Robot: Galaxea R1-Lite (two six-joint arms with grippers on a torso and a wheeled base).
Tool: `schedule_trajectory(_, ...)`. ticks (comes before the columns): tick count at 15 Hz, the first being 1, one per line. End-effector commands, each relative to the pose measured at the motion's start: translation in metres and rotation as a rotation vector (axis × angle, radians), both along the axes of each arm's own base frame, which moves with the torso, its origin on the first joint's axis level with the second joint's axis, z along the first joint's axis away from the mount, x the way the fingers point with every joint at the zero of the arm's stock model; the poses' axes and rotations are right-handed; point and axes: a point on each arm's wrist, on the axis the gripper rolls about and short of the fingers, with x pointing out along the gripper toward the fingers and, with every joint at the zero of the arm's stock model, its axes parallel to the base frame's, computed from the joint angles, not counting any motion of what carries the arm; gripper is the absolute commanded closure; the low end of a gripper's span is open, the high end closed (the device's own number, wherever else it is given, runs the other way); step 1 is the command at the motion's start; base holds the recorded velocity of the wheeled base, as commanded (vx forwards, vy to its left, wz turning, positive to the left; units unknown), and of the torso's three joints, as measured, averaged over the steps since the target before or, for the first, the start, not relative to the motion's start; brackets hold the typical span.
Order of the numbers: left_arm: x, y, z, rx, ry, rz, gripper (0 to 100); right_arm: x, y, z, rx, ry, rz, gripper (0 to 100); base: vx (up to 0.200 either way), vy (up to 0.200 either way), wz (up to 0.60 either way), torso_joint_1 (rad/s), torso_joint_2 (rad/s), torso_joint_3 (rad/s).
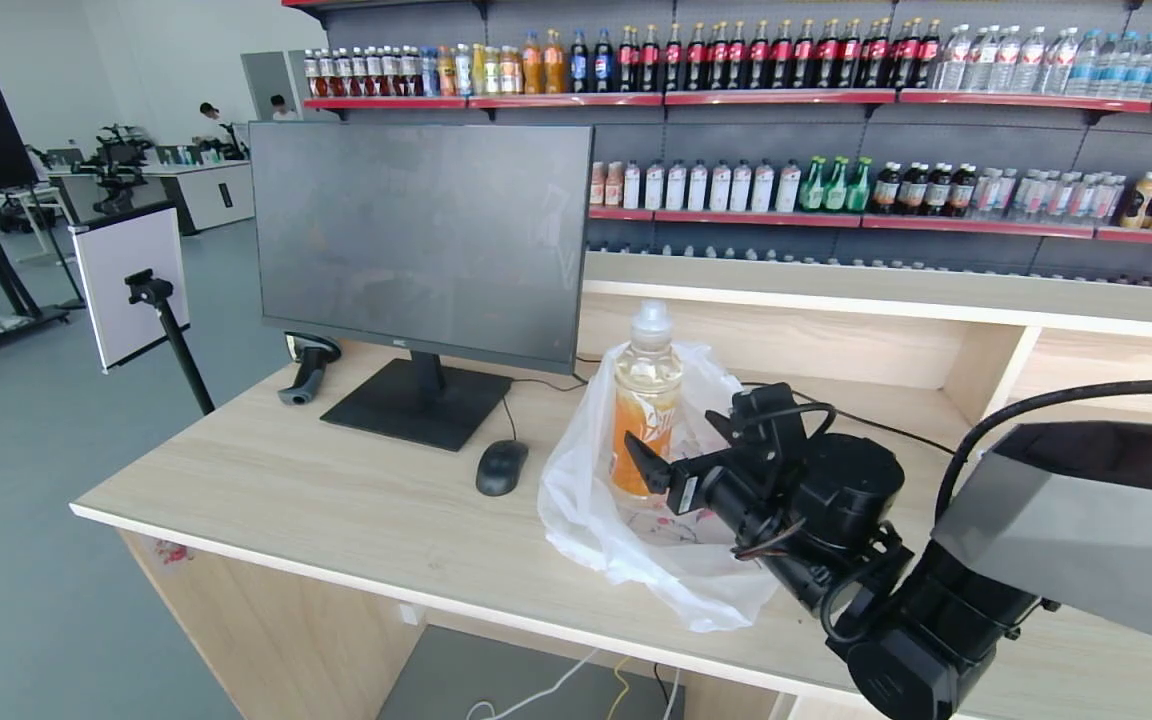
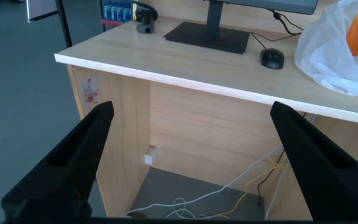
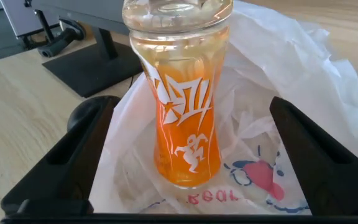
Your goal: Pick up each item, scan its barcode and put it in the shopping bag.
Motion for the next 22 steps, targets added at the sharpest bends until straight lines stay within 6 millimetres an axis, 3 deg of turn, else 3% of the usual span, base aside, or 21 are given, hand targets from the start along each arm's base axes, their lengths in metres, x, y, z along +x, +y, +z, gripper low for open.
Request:
schedule_trajectory(1, 0.0, 0.0, 0.0, 0.0, 0.0, 0.001, 0, -0.039, -0.005, 0.033, 0.02, -0.037, 0.052, 0, 0.0, 0.0, 0.0, 0.0, 0.0, 0.0)
schedule_trajectory(3, 0.0, 0.0, 0.0, 0.0, 0.0, 0.0, 0, -0.068, 0.001, 0.045, 0.028, -0.043, 0.115, 0, 0.0, 0.0, 0.0, 0.0, 0.0, 0.0)
schedule_trajectory(6, 0.0, 0.0, 0.0, 0.0, 0.001, 0.001, 0, -0.082, -0.009, 0.06, 0.055, -0.064, 0.102, 0, 0.0, 0.0, 0.0, 0.0, 0.0, 0.0)
schedule_trajectory(8, 0.0, 0.0, 0.0, 0.0, 0.001, 0.001, 0, -0.096, -0.021, 0.081, 0.115, -0.11, 0.107, 0, 0.0, 0.0, 0.0, 0.0, 0.0, 0.0)
schedule_trajectory(10, 0.0, 0.0, 0.0, 0.0, 0.0, 0.0, 0, -0.104, -0.028, 0.086, 0.143, -0.109, 0.109, 0, 0.0, 0.0, 0.0, 0.0, 0.0, 0.0)
schedule_trajectory(14, 0.0, 0.0, 0.0, 0.002, 0.0, 0.0, 0, -0.11, -0.04, 0.09, 0.146, -0.116, 0.089, 0, 0.0, 0.0, 0.0, 0.0, 0.0, 0.0)
schedule_trajectory(22, 0.0, 0.0, 0.0, -0.002, 0.0, 0.001, 0, -0.111, -0.043, 0.091, 0.147, -0.118, 0.08, 0, 0.0, 0.0, -0.6, 0.002, 0.0, 0.002)
